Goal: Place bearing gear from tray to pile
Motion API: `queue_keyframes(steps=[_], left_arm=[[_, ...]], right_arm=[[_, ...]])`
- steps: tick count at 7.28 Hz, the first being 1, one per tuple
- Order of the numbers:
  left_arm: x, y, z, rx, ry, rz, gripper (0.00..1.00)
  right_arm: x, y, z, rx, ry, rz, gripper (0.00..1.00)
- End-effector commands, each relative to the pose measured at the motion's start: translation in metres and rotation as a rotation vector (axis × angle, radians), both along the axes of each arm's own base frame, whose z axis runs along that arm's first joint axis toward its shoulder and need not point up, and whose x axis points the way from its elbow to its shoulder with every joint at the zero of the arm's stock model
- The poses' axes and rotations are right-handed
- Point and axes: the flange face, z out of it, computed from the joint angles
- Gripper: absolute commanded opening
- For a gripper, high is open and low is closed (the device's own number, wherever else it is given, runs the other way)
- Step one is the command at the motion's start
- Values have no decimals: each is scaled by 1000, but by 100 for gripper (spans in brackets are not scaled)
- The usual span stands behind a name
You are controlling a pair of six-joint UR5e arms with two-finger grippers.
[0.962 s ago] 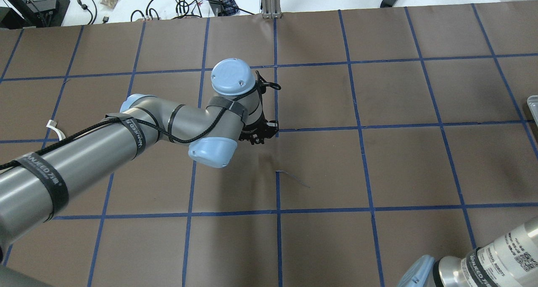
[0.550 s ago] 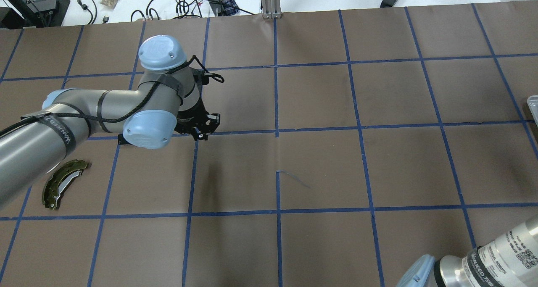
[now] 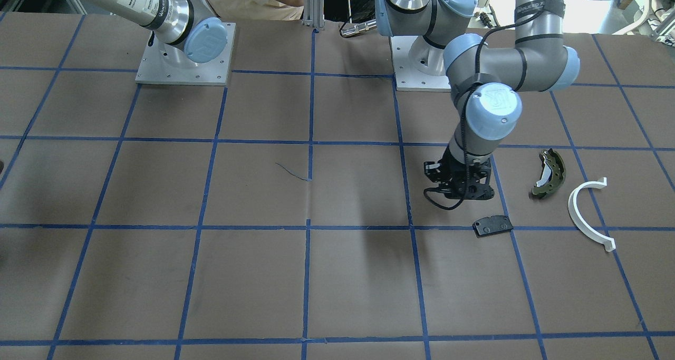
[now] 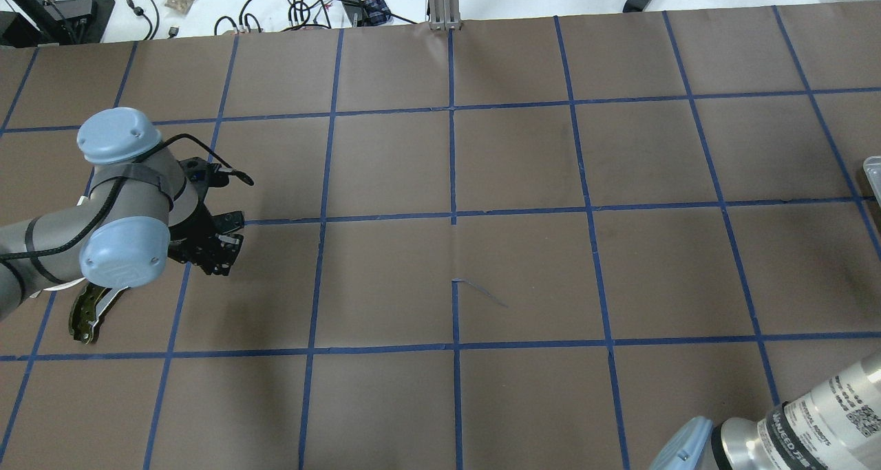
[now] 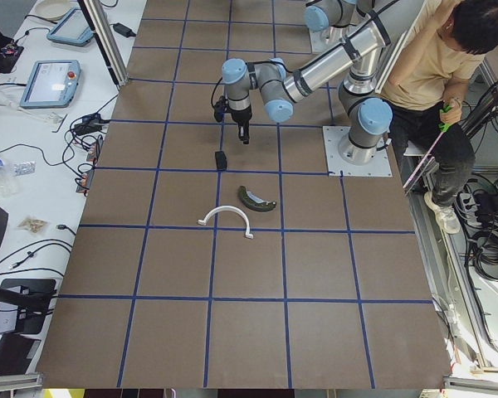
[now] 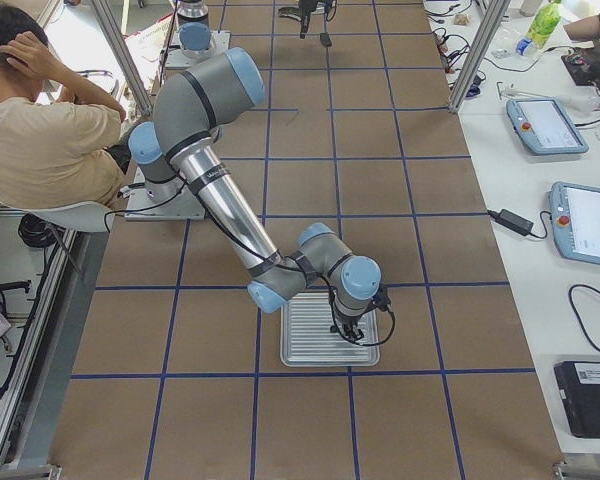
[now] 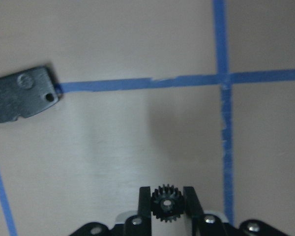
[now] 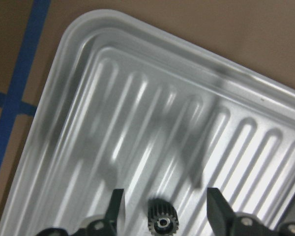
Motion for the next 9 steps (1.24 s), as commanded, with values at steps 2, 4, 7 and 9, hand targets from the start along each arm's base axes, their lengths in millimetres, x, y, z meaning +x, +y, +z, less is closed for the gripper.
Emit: queue_keyframes(steps=[2,4,7,9], left_arm=[[39,20,-13,-16,28,24,0],[61,19,-20,-49,46,39,0],[88,12,-25,-92,31,19,0],[96,10,-34,-92,29,30,0]], right_arm=[[-1,1,-3,10,2,-3,64],[-1,1,-3,10,2,-4,48],[-1,1,-3,12,4,-10,13],[-4,5,-1,50,34,-5,0]])
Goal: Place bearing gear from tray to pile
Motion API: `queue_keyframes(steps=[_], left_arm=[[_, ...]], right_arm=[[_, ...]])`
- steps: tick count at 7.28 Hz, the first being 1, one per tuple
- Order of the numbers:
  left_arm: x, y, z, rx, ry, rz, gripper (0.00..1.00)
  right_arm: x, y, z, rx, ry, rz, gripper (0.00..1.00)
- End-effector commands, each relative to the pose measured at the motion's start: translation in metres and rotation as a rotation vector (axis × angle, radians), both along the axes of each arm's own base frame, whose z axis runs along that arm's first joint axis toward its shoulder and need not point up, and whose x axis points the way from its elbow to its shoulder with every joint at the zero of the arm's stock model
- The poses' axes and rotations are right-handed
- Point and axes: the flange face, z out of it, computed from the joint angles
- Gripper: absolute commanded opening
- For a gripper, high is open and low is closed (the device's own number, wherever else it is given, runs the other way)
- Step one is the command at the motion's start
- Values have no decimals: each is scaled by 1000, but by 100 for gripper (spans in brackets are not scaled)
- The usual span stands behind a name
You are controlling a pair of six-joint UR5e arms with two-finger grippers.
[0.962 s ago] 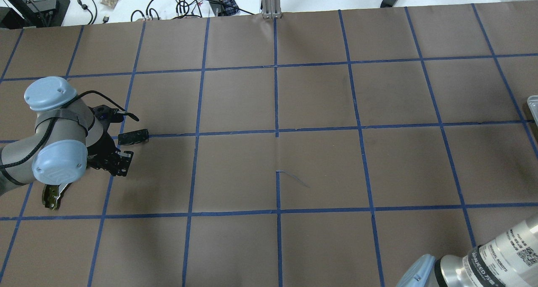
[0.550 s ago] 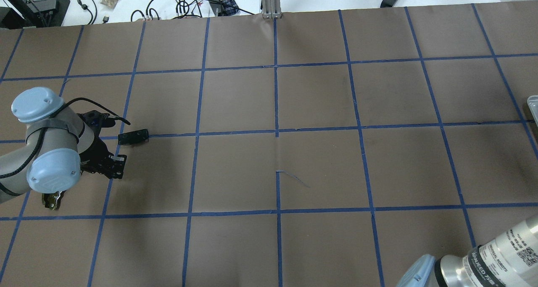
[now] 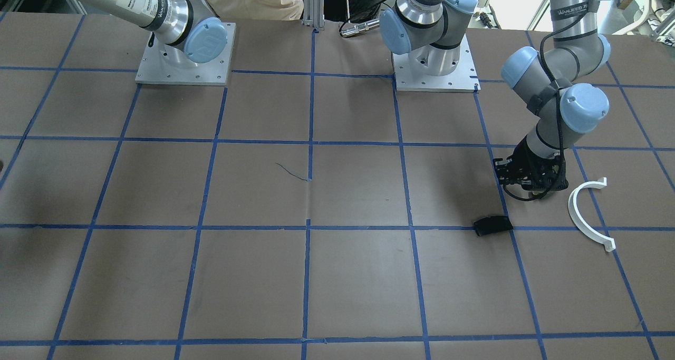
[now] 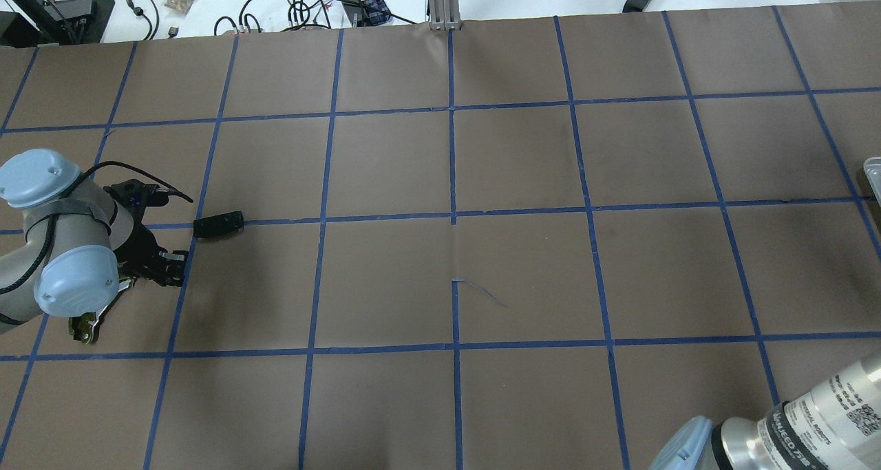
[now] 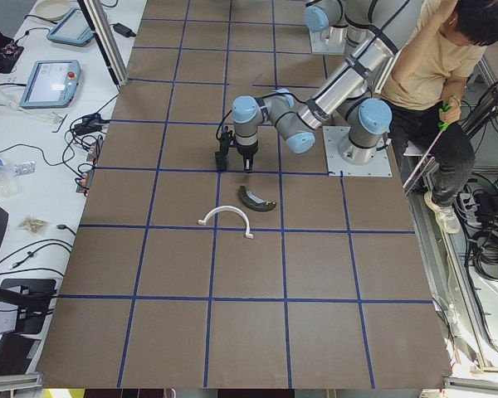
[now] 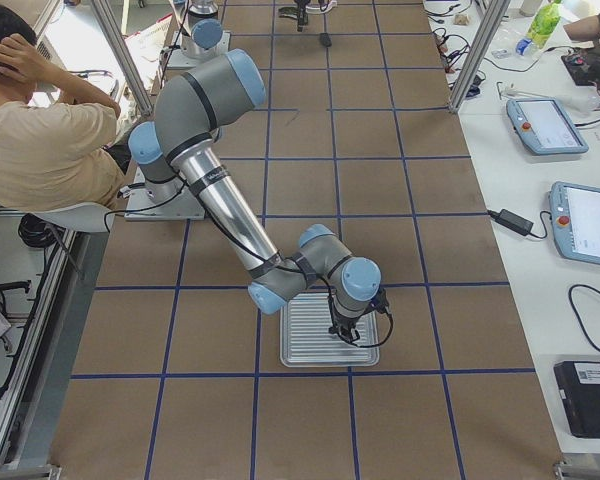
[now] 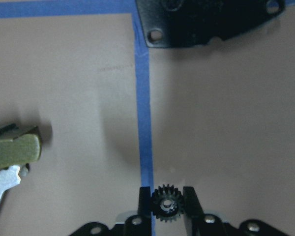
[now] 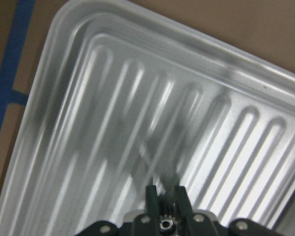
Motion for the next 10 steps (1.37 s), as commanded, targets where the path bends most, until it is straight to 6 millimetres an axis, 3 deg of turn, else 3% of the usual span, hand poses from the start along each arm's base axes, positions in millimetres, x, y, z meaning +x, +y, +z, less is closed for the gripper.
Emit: queue_keyframes(steps=[1,3,4,5,6,8,10], left_arm=[[6,-5,-6,-3,-3,3,0],[10,-8,-6,-25,-17,-1,3],[10,-8,-6,-27,-16,-3,83],[10,-7,-7,-14,-12,-11,100],[9,-6,-3,-19,-17,-12,100],[-8,-12,33,-48,-33,-35,100],[-64,-29,86,-36,-21,-72,100]], right_arm=[[-4,2,10,28,32,2,0],[8,1,43,21,38,1,0],[36,-14,64,-9,15,-35,0],[73,-30,88,-33,-21,-35,0],[110,-44,115,-55,-17,-55,0],[220,-76,149,-56,-88,-134,0],[347,-101,170,-42,-89,-255,0]])
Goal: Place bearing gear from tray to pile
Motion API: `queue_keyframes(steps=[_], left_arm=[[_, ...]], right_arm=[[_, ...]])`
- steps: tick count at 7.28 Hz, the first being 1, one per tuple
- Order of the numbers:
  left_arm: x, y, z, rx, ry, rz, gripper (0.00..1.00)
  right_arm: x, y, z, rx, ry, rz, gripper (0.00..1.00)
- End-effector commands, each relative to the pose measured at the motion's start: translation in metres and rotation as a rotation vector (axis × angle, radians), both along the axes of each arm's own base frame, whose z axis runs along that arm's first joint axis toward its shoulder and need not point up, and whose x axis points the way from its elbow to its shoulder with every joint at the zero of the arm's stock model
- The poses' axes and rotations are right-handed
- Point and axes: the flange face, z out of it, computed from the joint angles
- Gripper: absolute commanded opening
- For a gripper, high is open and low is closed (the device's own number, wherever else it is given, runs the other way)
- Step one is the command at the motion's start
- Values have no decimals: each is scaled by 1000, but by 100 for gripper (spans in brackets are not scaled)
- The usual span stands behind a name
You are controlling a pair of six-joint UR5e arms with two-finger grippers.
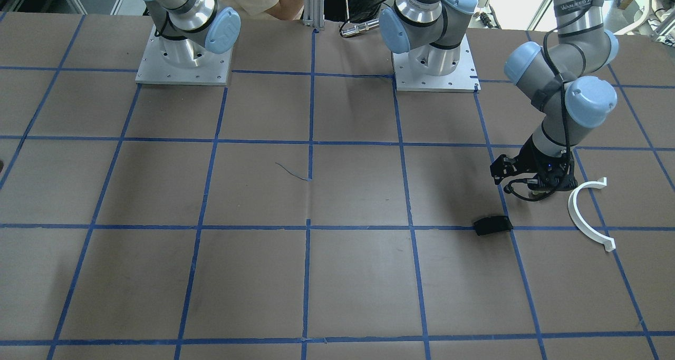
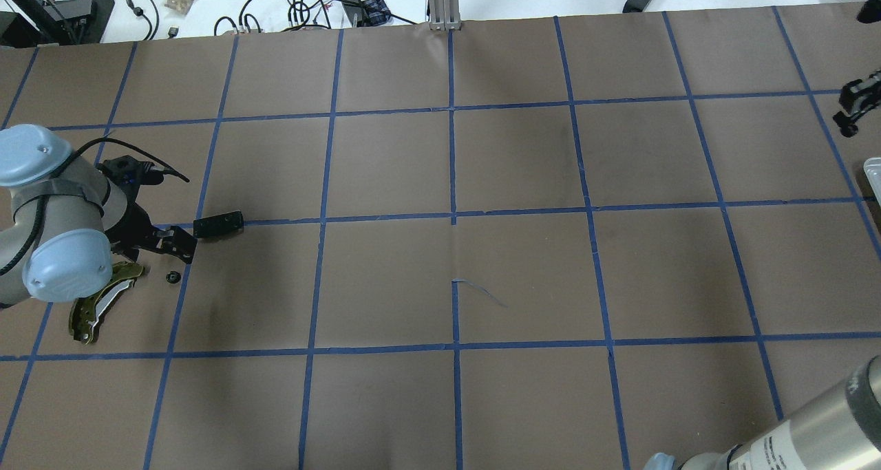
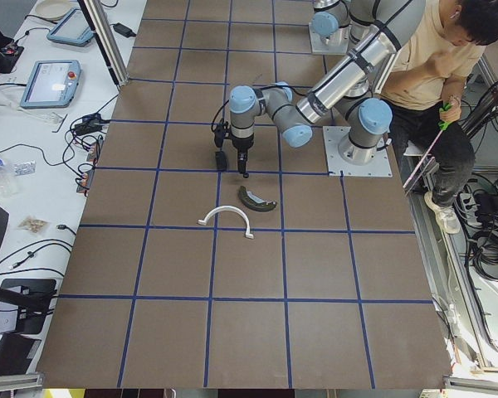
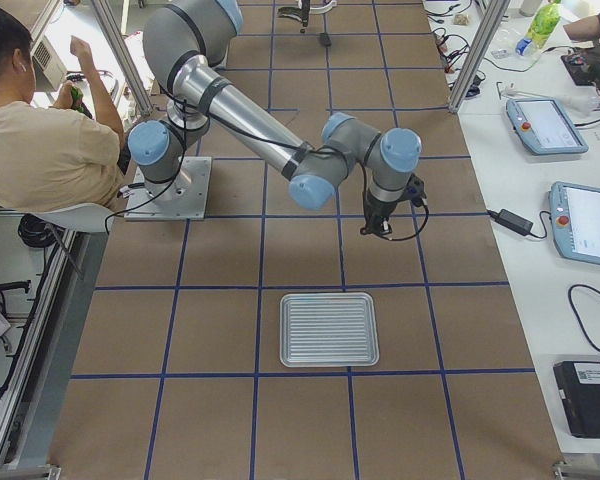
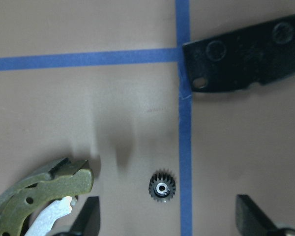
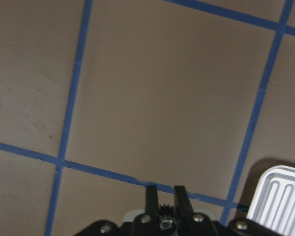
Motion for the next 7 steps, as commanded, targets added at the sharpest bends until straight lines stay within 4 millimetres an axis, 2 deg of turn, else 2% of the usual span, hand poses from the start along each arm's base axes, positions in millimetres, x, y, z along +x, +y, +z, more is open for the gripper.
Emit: queue_keyframes(steps=[1,2,3,4,5,6,7], left_arm=[[-63,-22,59,15,8,3,100],[-94,-29,80,24,11,47,100],[-126,-34,107,12,47,92,100],[-150,-39,141,17,77,133,100],[-170,-38,180,16,75,132,100],[-185,-34,209,38,74,113,100],[-198,-33,226,53,75,89,100]], right_arm=[[143,-19,19,10,-6,-128,0],[197,-20,14,25,-17,-185,0],[261,-13,-2,51,-53,-240,0],[317,-4,-11,55,-54,-291,0],[371,8,-20,56,-67,-327,0],[419,21,-29,42,-74,-358,0],[464,36,-48,48,-105,-381,0]])
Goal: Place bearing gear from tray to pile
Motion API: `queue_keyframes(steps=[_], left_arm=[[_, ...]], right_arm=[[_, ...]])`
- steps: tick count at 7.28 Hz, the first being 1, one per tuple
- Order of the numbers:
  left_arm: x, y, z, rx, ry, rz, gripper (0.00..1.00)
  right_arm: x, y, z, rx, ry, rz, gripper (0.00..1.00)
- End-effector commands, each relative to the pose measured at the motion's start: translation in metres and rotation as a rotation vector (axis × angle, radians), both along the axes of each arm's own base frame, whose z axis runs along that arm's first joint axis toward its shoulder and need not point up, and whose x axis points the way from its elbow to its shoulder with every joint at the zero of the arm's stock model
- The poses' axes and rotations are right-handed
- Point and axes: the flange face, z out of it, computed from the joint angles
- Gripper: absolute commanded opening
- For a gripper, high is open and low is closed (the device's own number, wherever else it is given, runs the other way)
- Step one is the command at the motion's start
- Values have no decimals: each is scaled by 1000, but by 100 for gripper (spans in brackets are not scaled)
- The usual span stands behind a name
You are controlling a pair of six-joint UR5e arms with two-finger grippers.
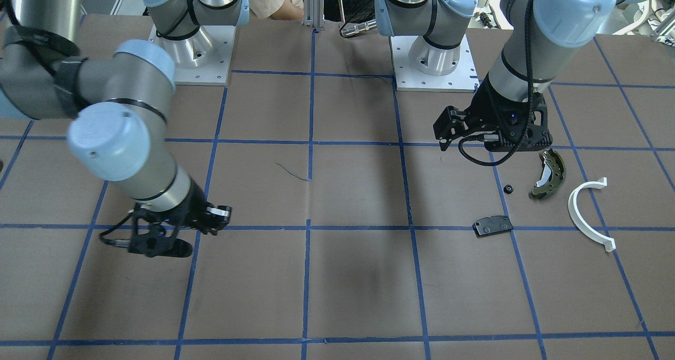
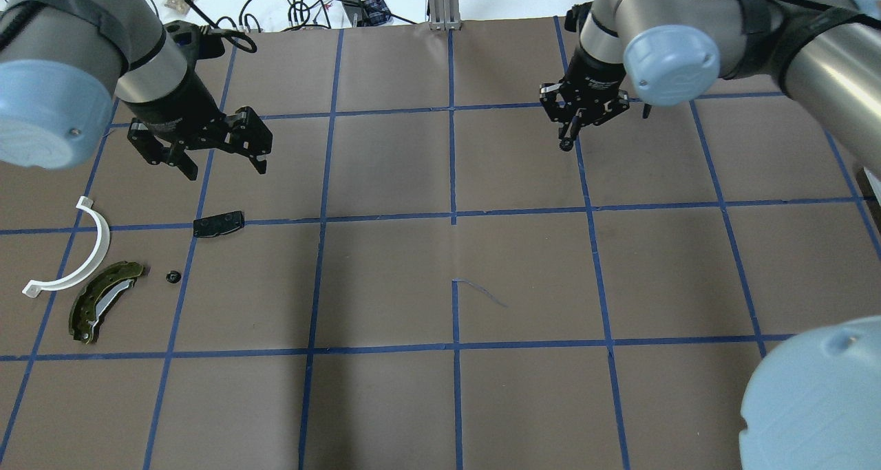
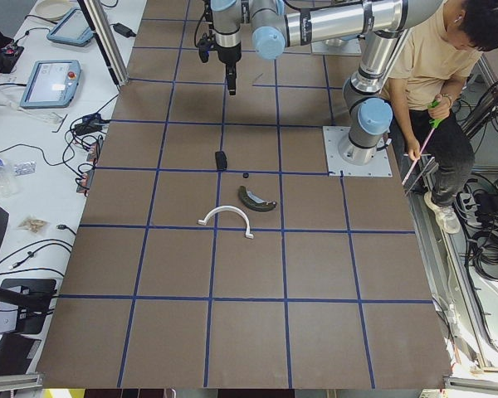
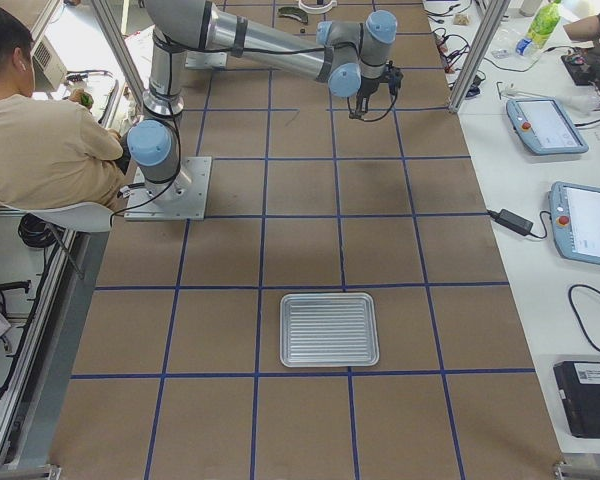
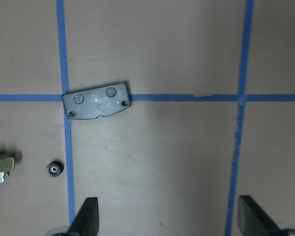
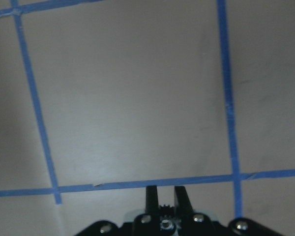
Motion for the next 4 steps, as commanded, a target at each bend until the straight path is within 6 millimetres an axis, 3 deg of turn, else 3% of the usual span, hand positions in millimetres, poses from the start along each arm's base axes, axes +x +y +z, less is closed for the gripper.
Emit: queue_keyframes(steps=[1,4], left_arm=[[-38,13,53,-30,6,-58,100],[-46,24,62,-5,9,-74,100]], right_arm=[[89,36,-33,10,-51,-79,0],[170,90,-81,23,-67,-70,0]])
